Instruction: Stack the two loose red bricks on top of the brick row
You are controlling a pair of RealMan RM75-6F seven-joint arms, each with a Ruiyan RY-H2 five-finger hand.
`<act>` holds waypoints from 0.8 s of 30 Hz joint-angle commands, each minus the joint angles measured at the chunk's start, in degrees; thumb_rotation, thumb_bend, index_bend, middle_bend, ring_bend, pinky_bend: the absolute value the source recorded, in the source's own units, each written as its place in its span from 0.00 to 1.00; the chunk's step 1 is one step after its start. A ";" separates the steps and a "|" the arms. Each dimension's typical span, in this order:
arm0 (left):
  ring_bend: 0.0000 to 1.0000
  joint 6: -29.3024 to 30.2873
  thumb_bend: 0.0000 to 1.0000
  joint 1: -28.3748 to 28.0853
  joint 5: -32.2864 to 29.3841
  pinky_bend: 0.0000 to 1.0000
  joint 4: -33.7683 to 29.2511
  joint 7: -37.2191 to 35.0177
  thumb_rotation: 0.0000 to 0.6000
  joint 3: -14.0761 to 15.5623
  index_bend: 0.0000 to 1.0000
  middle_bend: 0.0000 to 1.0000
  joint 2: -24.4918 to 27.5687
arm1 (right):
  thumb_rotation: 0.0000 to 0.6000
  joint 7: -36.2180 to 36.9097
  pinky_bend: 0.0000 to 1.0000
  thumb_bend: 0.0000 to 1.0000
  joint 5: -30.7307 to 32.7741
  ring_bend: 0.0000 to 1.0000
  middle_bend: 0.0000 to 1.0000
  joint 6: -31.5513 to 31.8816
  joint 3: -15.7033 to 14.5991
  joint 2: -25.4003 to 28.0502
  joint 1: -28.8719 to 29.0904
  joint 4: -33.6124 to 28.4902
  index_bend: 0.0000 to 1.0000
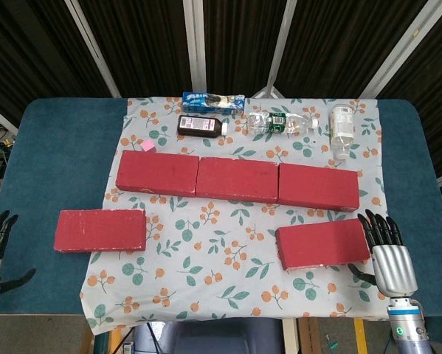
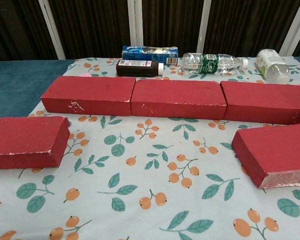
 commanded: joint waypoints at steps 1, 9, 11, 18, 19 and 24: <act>0.00 -0.21 0.00 -0.03 0.02 0.06 0.01 0.04 1.00 0.10 0.06 0.00 0.04 | 1.00 -0.12 0.00 0.19 0.02 0.00 0.00 -0.09 -0.09 0.01 -0.02 -0.05 0.00; 0.00 0.63 0.00 0.19 0.77 0.06 0.04 -0.43 1.00 0.05 0.06 0.00 0.10 | 1.00 -0.24 0.00 0.19 -0.30 0.00 0.00 -1.16 -0.57 0.01 0.37 -0.31 0.00; 0.00 0.98 0.00 0.38 1.00 0.06 0.05 -0.81 1.00 0.11 0.06 0.00 0.14 | 1.00 -0.46 0.00 0.19 -0.37 0.00 0.00 -1.55 -0.79 0.01 0.47 -0.38 0.00; 0.00 2.86 0.00 1.15 2.38 0.06 0.34 -2.50 1.00 0.25 0.05 0.00 0.74 | 1.00 -0.10 0.00 0.19 -0.69 0.00 0.00 -3.91 -1.67 0.77 1.31 -1.21 0.00; 0.00 3.49 0.00 1.39 2.71 0.06 0.41 -2.74 1.00 0.23 0.05 0.00 0.74 | 1.00 0.04 0.00 0.19 -0.94 0.00 0.00 -4.47 -1.90 1.16 1.57 -1.45 0.00; 0.00 4.29 0.00 1.86 2.94 0.06 0.74 -2.69 1.00 0.26 0.05 0.00 0.43 | 1.00 0.05 0.00 0.19 0.11 0.00 0.00 -8.71 -2.48 3.56 3.16 -2.95 0.00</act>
